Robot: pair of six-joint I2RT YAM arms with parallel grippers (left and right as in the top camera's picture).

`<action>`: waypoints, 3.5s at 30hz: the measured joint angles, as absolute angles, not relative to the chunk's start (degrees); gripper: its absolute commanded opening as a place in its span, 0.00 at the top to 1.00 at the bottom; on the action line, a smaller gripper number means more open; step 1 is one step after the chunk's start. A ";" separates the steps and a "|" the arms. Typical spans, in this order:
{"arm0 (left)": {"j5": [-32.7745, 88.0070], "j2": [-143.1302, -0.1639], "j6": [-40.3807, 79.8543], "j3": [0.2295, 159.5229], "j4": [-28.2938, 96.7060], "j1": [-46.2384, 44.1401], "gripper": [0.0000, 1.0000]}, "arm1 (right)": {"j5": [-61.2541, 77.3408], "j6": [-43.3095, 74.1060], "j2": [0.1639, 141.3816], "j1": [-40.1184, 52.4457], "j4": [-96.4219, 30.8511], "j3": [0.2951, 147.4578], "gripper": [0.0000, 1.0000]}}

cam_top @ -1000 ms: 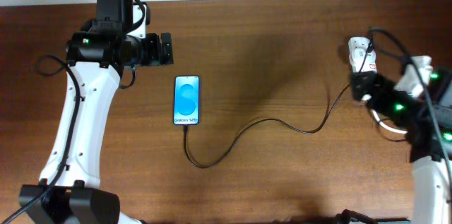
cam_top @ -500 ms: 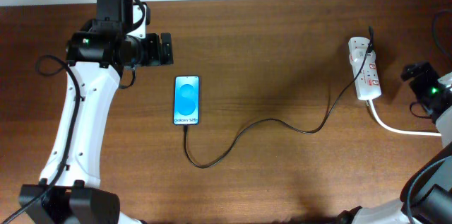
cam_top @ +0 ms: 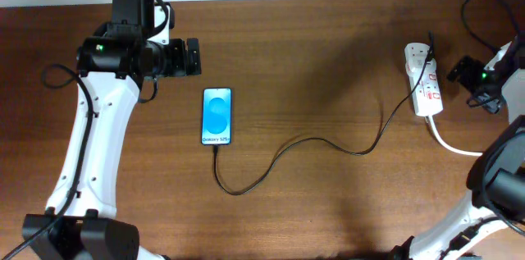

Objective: Plug charger to phone and switch on socket

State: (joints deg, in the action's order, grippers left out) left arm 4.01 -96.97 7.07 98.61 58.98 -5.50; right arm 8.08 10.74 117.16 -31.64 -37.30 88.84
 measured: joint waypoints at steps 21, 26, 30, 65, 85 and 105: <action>4.01 -96.97 7.07 98.61 58.98 -5.50 0.00 | 3.92 22.15 122.39 -27.90 -33.71 89.14 0.02; 4.01 -96.97 7.07 98.61 58.96 -5.50 0.01 | 3.62 22.48 122.54 -26.98 -32.99 89.14 0.02; 4.01 -96.97 7.07 98.61 58.98 -5.50 0.01 | 2.11 22.63 123.02 -26.46 -32.91 89.14 0.02; 4.01 -96.97 7.07 98.61 58.98 -5.50 0.01 | 0.12 22.13 123.17 -25.08 -46.19 93.54 0.01; 4.01 -96.97 7.07 98.61 58.98 -5.50 0.01 | 11.11 -4.49 88.33 -5.45 -90.85 113.45 0.02; 4.01 -96.97 7.07 98.80 58.98 -5.50 0.01 | 10.15 -14.24 40.71 1.76 -34.11 58.06 0.02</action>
State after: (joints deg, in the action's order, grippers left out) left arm 4.01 -96.97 7.07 98.80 58.98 -5.50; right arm 10.15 -14.24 40.71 1.76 -34.11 58.06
